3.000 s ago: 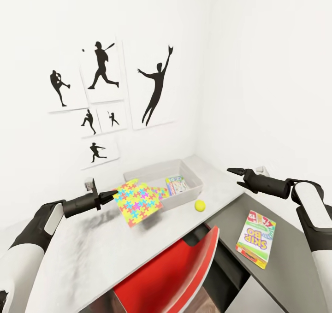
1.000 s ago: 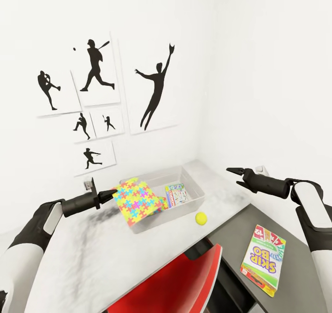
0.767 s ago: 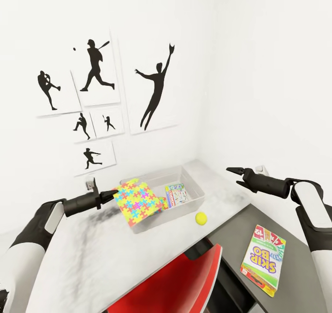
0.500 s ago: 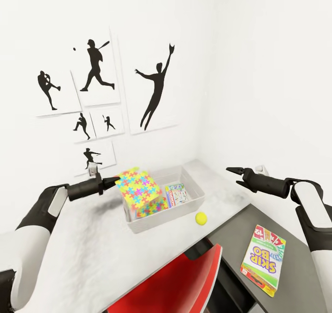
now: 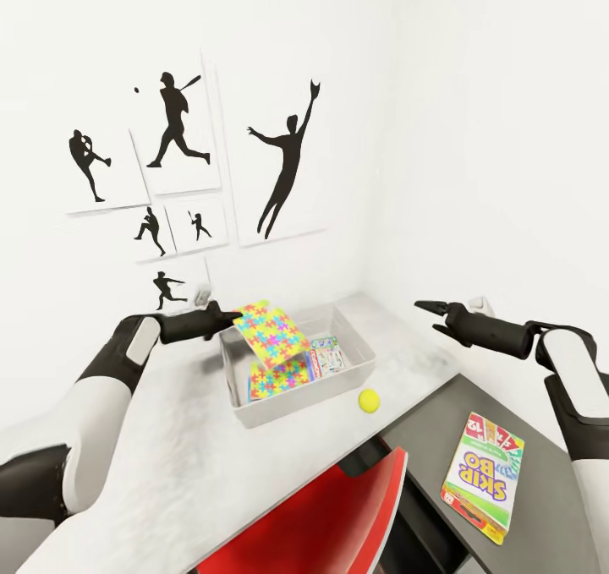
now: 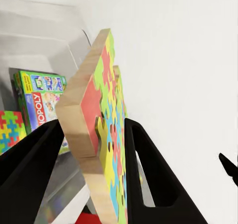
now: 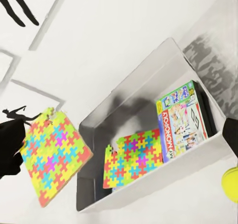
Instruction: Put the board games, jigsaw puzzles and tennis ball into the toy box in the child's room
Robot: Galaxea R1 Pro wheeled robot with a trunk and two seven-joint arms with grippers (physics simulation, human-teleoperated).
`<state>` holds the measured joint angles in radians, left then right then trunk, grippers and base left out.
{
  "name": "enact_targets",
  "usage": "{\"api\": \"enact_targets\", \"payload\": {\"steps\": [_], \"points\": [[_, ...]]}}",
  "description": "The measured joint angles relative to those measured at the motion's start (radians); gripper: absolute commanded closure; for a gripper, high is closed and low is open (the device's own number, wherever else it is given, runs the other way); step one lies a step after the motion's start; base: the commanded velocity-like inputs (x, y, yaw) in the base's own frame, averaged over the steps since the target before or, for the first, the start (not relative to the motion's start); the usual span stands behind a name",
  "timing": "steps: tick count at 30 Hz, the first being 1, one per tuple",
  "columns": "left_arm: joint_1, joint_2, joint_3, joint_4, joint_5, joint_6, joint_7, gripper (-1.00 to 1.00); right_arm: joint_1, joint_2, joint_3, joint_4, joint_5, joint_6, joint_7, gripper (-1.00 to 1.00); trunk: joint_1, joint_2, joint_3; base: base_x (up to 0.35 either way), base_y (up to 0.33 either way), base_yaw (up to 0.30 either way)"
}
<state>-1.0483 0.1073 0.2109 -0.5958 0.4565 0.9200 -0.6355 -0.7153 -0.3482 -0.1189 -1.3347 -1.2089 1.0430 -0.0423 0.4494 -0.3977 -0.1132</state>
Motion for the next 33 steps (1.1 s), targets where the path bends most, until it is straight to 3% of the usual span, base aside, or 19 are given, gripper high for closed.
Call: {"api": "enact_targets", "payload": {"steps": [5, 14, 19, 33], "points": [[-0.019, -0.02, 0.0, 0.053, 0.002, -0.055, 0.058, 1.0, 0.0, 0.0, 0.0, -0.035, -0.001, 0.0, 0.0, -1.0, 0.0, 0.0, 0.0, 0.0, 0.0, 0.0], [-0.023, -0.024, -0.003, 0.087, -0.002, -0.106, 0.069, 1.0, 0.0, 0.0, 0.001, -0.042, -0.001, 0.0, 0.0, -1.0, 0.0, 0.0, 0.0, 0.0, 0.0, 0.0], [-0.023, -0.024, -0.006, 0.187, -0.005, -0.193, 0.067, 1.0, 0.0, 0.001, 0.005, -0.044, 0.0, 0.0, -0.001, -1.0, 0.0, 0.0, 0.0, 0.0, 0.0, 0.0], [-0.023, -0.023, -0.011, 0.207, -0.011, -0.22, 0.066, 1.0, 0.0, 0.002, 0.007, -0.044, 0.0, 0.0, -0.001, -1.0, 0.0, 0.0, 0.0, 0.0, 0.0, 0.0]]}}
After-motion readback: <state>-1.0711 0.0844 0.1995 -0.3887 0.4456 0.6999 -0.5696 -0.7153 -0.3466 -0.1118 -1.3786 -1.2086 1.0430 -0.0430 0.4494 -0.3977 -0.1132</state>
